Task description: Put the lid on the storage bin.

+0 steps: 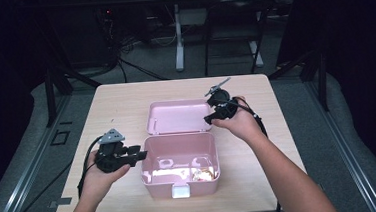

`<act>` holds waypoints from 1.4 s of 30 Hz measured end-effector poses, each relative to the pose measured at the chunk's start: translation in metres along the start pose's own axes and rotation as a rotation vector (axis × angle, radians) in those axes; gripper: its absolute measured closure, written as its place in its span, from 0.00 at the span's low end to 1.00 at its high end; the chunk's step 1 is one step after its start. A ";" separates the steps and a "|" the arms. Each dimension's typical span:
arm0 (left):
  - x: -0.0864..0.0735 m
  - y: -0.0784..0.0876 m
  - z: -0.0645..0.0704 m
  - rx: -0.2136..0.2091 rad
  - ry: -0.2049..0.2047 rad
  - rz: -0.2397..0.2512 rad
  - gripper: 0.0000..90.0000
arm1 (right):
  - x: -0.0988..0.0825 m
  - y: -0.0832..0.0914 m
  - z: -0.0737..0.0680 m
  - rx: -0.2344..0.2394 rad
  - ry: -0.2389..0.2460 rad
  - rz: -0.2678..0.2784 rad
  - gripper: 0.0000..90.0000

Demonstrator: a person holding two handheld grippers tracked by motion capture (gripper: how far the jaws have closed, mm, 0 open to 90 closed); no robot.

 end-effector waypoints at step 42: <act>-0.003 -0.003 0.005 0.009 -0.022 -0.013 0.80 | 0.014 -0.038 0.033 -0.056 -0.216 0.141 0.59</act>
Point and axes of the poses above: each handheld gripper's, and its own axes: y roughly backward along the jaws, x roughly out of its top, z roughly to its right, the point moved 10 cm from there along -y, roughly forward along the jaws, and after that the axes turned 11 degrees about x, right-handed, at the moved point
